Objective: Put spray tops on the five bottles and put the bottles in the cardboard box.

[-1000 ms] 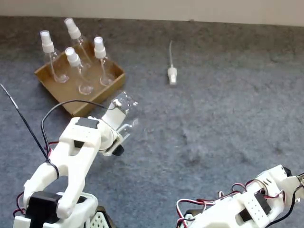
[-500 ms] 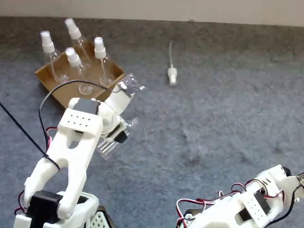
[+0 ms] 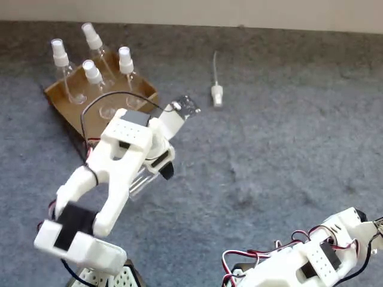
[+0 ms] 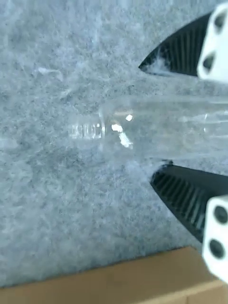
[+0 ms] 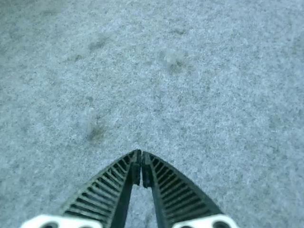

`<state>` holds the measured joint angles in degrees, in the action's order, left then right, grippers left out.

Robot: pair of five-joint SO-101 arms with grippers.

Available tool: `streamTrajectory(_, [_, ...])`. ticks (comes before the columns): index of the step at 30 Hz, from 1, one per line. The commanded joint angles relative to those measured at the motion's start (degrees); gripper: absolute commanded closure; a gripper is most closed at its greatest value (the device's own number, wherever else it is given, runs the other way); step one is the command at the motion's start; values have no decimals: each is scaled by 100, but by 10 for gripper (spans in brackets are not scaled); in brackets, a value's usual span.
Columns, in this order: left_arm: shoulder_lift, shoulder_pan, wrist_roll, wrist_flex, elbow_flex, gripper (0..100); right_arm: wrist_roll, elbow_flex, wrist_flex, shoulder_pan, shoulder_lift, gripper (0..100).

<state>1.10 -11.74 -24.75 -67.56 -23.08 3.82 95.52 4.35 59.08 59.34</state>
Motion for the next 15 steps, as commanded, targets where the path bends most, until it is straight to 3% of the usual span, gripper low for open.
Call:
streamTrajectory(1, [400, -31, 70, -26, 365, 758, 53, 585, 13, 13, 84, 993])
streamTrajectory(10, [884, -40, 35, -18, 400, 758, 53, 585, 13, 13, 84, 993])
streamTrajectory(15, [1059, -31, -484, -18, 338, 792, 53, 585, 13, 13, 84, 993])
